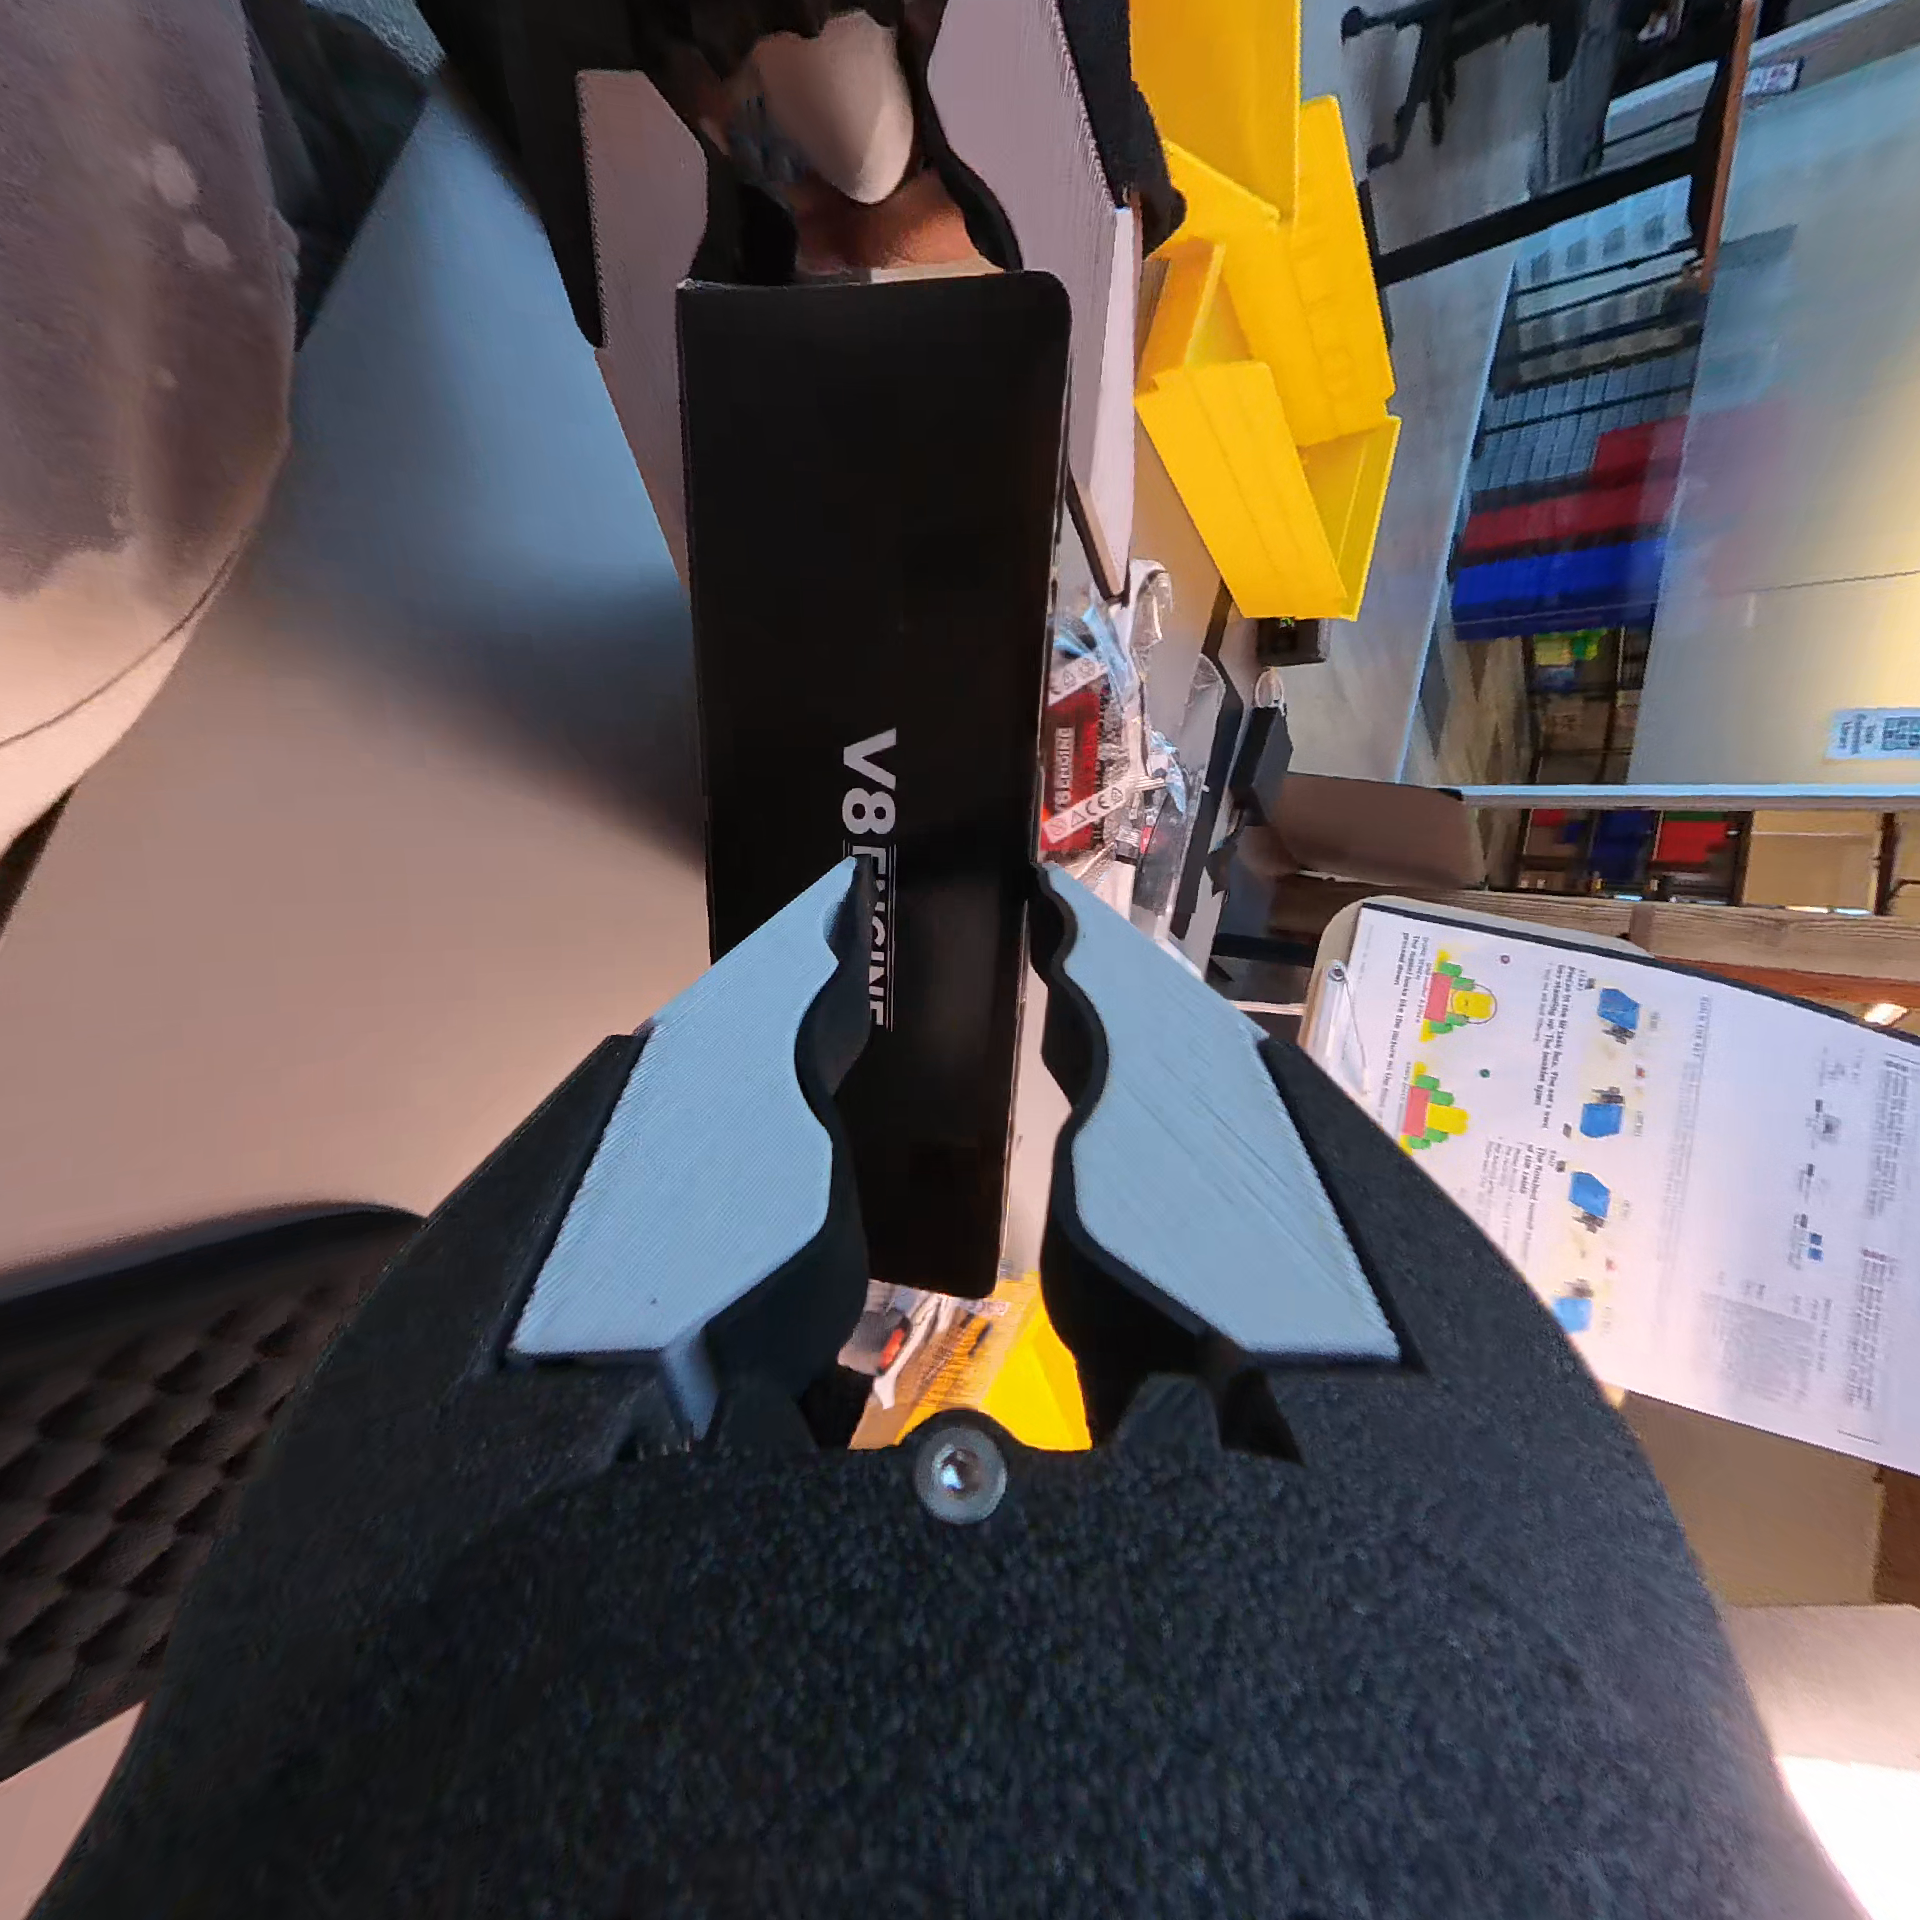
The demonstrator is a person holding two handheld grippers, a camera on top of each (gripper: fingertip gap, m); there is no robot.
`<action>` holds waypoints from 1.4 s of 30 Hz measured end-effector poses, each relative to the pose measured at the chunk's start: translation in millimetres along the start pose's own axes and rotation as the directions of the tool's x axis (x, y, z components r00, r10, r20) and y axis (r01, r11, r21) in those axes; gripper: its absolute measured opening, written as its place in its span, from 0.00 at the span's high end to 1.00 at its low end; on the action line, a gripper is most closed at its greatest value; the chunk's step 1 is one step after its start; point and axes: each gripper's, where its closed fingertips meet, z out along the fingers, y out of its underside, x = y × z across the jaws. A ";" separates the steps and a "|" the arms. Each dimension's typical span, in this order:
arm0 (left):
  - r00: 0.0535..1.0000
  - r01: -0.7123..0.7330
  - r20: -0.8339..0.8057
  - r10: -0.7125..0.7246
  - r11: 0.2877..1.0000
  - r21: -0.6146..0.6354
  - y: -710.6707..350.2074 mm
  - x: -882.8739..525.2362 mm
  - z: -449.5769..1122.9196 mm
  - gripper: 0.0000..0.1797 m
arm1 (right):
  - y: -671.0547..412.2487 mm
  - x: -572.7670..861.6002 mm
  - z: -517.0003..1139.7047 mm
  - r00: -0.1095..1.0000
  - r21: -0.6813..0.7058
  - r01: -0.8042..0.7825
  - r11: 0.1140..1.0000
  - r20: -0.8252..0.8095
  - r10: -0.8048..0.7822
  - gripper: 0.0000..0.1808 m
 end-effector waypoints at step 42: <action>0.877 0.481 -0.118 -0.466 0.850 0.215 29.9 -50.6 -39.0 0.57 | -19.0 83.6 76.9 0.722 -0.086 -0.277 0.957 0.638 0.266 0.78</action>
